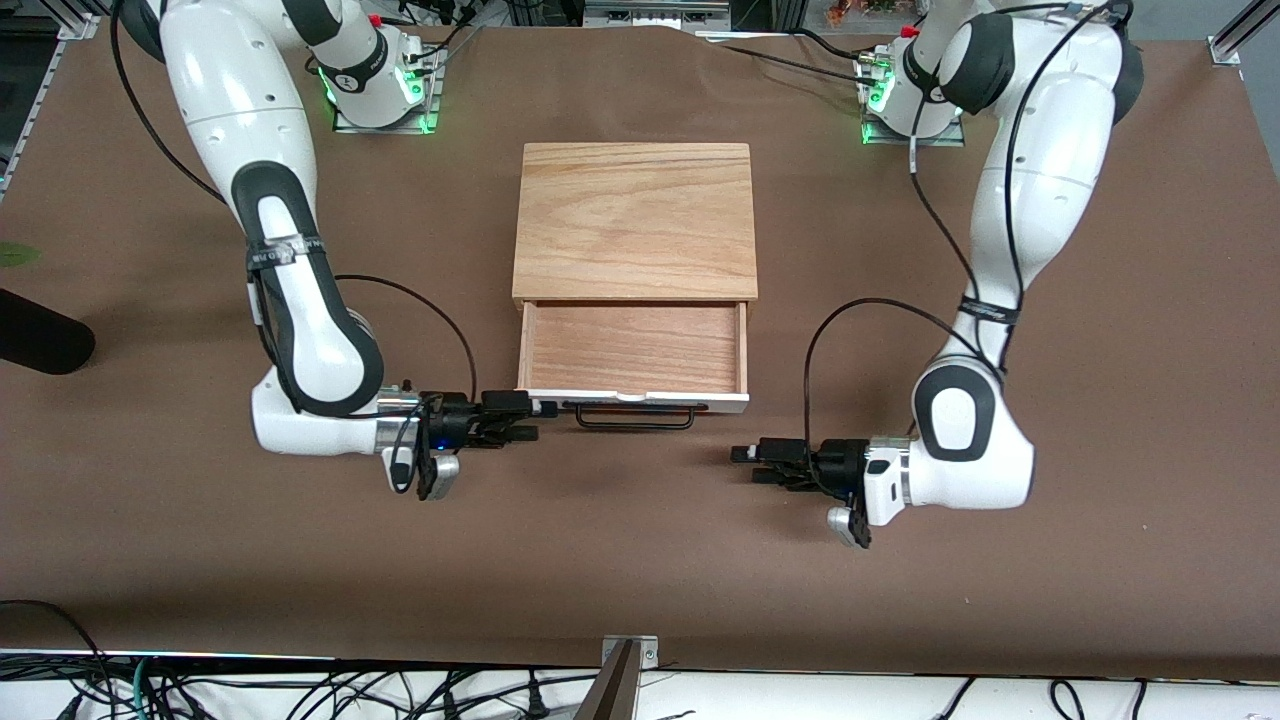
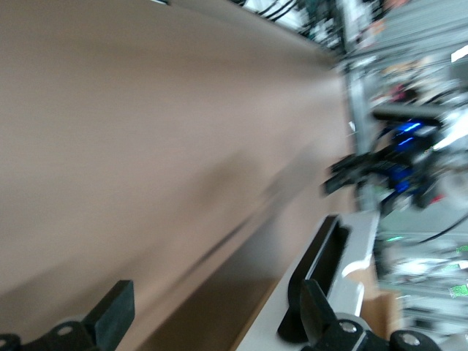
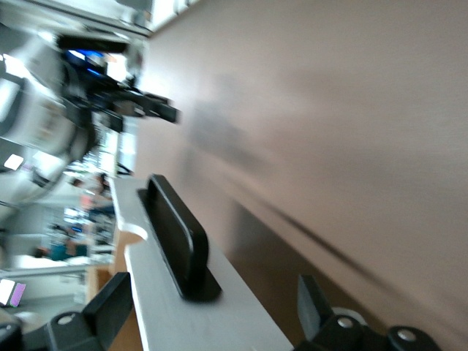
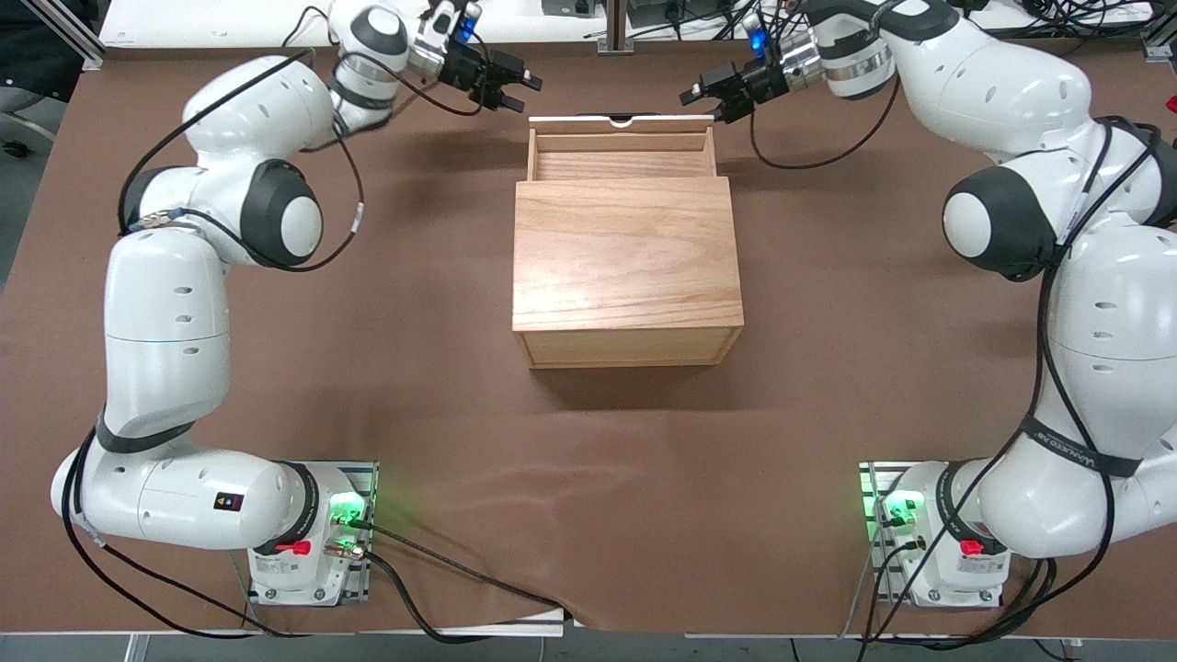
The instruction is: Pull top drawer with both arms simultaneously
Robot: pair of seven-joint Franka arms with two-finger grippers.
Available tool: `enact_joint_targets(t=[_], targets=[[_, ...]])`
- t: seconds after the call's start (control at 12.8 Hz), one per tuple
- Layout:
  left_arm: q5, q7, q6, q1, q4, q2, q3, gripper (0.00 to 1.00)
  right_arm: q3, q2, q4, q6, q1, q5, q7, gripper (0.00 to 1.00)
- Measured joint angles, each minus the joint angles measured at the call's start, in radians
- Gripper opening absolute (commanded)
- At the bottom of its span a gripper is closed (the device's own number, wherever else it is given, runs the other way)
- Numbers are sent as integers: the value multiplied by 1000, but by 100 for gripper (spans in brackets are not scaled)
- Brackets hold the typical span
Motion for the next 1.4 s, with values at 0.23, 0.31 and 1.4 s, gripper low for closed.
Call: enact_joint_targets(t=[0.23,0.31,1.4], targets=[[267,-54,-76,38,1,-109,4,100,-76,-60,34,-66,-3,-217,76,100],[337,-54,-113,54,1,-134,14,100,-92,-85,39,-77,-3,-301,90,100],[1031,-52,-191,151,-51,-553,42,100,-155,-588,-52,-564,-45,-1131,433,100]])
